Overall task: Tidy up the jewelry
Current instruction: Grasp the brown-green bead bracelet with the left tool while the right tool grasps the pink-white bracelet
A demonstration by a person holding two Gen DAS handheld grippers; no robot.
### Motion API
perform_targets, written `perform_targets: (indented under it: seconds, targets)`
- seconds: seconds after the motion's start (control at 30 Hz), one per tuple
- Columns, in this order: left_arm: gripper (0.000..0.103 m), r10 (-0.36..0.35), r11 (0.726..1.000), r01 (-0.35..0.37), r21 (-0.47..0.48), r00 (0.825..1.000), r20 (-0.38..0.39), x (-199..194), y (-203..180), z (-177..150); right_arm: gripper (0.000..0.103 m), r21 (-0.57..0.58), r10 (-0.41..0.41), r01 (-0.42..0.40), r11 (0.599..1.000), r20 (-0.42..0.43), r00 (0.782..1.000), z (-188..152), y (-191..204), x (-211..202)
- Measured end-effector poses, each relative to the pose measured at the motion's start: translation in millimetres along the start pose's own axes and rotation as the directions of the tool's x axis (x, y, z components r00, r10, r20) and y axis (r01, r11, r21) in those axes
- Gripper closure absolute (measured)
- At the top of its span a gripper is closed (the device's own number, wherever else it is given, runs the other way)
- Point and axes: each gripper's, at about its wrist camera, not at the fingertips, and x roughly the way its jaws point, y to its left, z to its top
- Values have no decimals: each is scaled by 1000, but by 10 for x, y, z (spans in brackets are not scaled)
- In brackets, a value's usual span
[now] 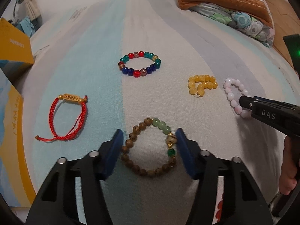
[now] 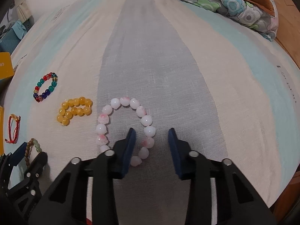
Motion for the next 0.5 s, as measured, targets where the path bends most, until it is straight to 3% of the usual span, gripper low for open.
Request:
perform_targets:
  seconds: [0.13,0.2,0.5]
  targets:
    - [71,0,1000,0,-4,1000,-14,-37,43,-14,88,8,7,-7,1000,0,1000,19,-31,-4]
    - [84,-3,1000,3,-9,1000,-17,-71,65,-16,91,17,16,-16,1000,6,1000,6,-35,-28]
    - [85,-34,999,34,-41,999,0,-199,162,2,91,39,56,-60,997,108,993,3,-86,-331]
